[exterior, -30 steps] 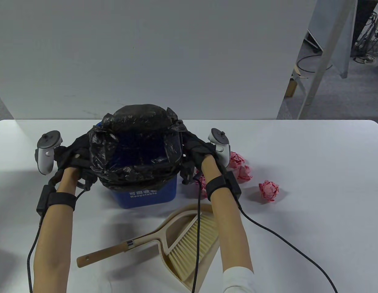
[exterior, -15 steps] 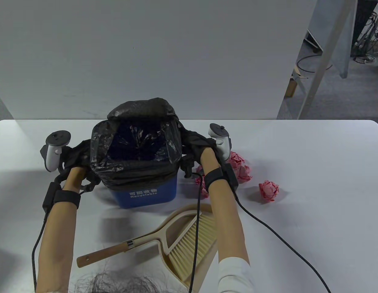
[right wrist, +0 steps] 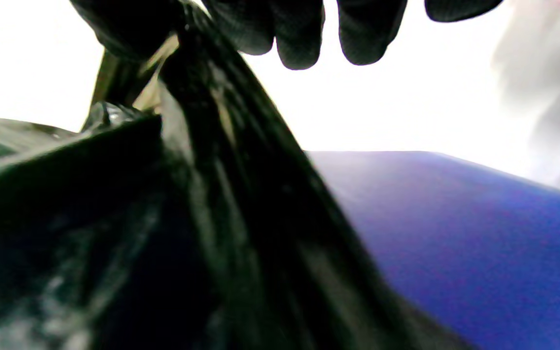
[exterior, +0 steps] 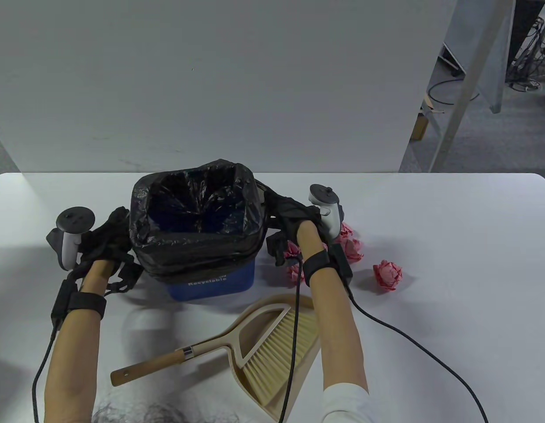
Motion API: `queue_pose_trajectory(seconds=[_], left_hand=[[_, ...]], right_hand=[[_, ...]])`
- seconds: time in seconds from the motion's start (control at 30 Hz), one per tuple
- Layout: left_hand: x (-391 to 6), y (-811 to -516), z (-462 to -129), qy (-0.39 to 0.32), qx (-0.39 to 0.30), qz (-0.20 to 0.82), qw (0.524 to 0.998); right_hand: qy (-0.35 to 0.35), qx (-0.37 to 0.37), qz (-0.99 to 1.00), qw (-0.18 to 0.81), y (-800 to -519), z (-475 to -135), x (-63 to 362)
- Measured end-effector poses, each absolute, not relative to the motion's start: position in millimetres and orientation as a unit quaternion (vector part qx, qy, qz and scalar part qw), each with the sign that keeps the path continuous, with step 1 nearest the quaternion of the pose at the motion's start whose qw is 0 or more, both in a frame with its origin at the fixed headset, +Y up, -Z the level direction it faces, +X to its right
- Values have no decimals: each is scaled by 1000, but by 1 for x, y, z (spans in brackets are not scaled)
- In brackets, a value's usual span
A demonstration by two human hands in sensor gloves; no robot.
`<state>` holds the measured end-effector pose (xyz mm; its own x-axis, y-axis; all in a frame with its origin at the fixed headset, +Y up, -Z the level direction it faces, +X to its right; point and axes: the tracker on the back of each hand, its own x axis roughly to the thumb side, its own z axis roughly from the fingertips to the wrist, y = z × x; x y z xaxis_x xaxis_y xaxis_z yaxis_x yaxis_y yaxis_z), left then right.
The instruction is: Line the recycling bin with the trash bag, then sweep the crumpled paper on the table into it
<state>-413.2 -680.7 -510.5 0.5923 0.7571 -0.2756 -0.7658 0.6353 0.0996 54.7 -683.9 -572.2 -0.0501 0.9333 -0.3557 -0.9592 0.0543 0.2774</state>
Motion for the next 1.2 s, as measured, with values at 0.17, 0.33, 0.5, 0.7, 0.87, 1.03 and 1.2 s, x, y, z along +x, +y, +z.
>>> queue_pose_trajectory(seconds=[0.17,0.33,0.5,0.7,0.87,1.03,1.2], left_hand=[[-410,-676,-485,150,-20,412,898],[-402,-669,-457,146,-20,401,904],[-392,-655,-426,143,-13,385,912],[-376,-650,-391,136,-5,393,909],[-351,-664,-364,115,-79,435,890],[-325,-684,-348,88,-123,407,901],[-303,-679,-341,71,-250,254,932]], right_hand=[[211,-39,679,702,-683,-550,63],[202,-30,678,707,-674,-519,71],[180,-7,760,625,-654,-475,82],[128,42,855,501,-636,-418,96],[74,71,905,412,-643,-375,109],[2,72,941,332,-665,-353,120],[-43,85,968,230,-700,-355,118]])
